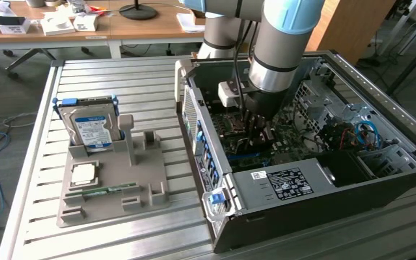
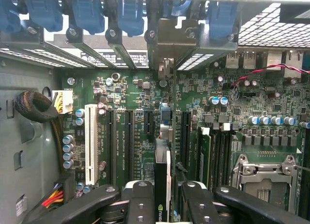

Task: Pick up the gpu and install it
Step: 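Insert the gpu into the slot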

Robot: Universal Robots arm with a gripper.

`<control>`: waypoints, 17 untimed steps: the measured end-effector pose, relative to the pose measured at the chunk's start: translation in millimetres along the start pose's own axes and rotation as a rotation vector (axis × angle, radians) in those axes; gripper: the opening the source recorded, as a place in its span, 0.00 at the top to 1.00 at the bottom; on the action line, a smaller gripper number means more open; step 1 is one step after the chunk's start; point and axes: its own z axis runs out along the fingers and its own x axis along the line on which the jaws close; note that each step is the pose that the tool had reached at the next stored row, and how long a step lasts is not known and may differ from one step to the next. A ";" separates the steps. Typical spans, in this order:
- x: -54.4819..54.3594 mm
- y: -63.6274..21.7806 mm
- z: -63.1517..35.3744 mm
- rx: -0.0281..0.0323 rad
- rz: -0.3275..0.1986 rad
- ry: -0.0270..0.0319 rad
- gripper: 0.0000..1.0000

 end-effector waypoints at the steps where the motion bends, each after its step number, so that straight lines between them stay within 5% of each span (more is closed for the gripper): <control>1: 0.0 0.0 0.0 0.0000 0.000 0.0001 0.74; 10: -0.1 -0.1 -2.0 0.0004 0.000 0.0001 0.66; 17: -0.2 -0.6 -23.6 0.0003 0.000 0.0003 0.66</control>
